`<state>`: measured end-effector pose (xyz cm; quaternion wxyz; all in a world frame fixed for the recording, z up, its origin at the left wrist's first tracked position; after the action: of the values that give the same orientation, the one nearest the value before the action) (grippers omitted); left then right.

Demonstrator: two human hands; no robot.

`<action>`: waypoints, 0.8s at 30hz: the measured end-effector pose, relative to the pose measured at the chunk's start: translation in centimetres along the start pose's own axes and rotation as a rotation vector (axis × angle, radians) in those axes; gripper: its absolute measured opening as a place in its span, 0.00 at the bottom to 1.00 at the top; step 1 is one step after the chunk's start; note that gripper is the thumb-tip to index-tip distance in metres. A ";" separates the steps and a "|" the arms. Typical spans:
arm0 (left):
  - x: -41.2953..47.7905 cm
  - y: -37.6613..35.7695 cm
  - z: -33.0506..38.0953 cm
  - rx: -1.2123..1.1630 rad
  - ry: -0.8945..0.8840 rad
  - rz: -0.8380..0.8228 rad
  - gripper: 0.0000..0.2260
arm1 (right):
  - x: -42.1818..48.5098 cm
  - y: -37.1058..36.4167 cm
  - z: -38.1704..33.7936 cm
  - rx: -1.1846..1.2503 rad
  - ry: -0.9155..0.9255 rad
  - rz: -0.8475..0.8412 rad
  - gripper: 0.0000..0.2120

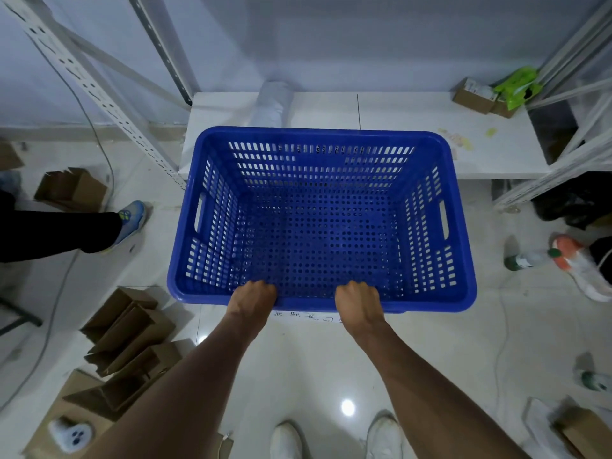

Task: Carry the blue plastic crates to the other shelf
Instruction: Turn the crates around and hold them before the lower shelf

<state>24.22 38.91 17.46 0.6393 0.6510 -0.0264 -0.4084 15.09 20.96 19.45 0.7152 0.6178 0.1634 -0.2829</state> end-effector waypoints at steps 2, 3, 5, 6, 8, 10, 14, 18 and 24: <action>0.3 0.0 -0.2 -0.003 0.001 -0.001 0.11 | 0.1 0.1 -0.1 0.013 -0.001 0.000 0.22; 0.4 0.0 -0.3 -0.017 -0.002 0.010 0.10 | 0.1 0.2 -0.1 0.018 -0.006 -0.002 0.21; 0.5 -0.1 -0.2 -0.027 -0.006 0.035 0.09 | 0.2 0.2 -0.1 0.017 -0.010 0.001 0.21; 0.5 -0.1 -0.1 -0.024 -0.004 0.047 0.09 | 0.1 0.2 -0.1 0.019 -0.013 0.000 0.21; 0.5 -0.2 0.0 -0.023 0.006 0.062 0.09 | 0.1 0.3 0.0 0.011 -0.015 -0.007 0.21; 0.5 -0.3 0.5 -0.013 0.004 0.068 0.09 | -0.2 0.0 0.4 0.000 -0.028 -0.018 0.21; 0.7 -0.5 -0.2 -0.024 0.041 0.093 0.07 | 0.0 0.5 0.0 0.014 -0.021 0.010 0.13; 0.7 -0.6 -0.2 -0.037 0.051 0.105 0.08 | -0.1 0.4 0.0 0.034 -0.034 0.037 0.13; 0.8 -0.7 -0.2 -0.034 0.083 0.105 0.07 | -0.1 0.3 0.0 0.056 -0.044 0.064 0.11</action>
<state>24.54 38.80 16.44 0.6714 0.6541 -0.0273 -0.3474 15.22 20.98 19.78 0.7097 0.6361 0.1200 -0.2780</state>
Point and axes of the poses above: each hand's wrist, its own x-axis towards the middle knuckle, its own y-axis out of the back of the hand, z = x × y, the point moved 3 cm from there along x, towards the middle knuckle, and after that the axes turned 10 degrees about -x, right-handed, at the moved point
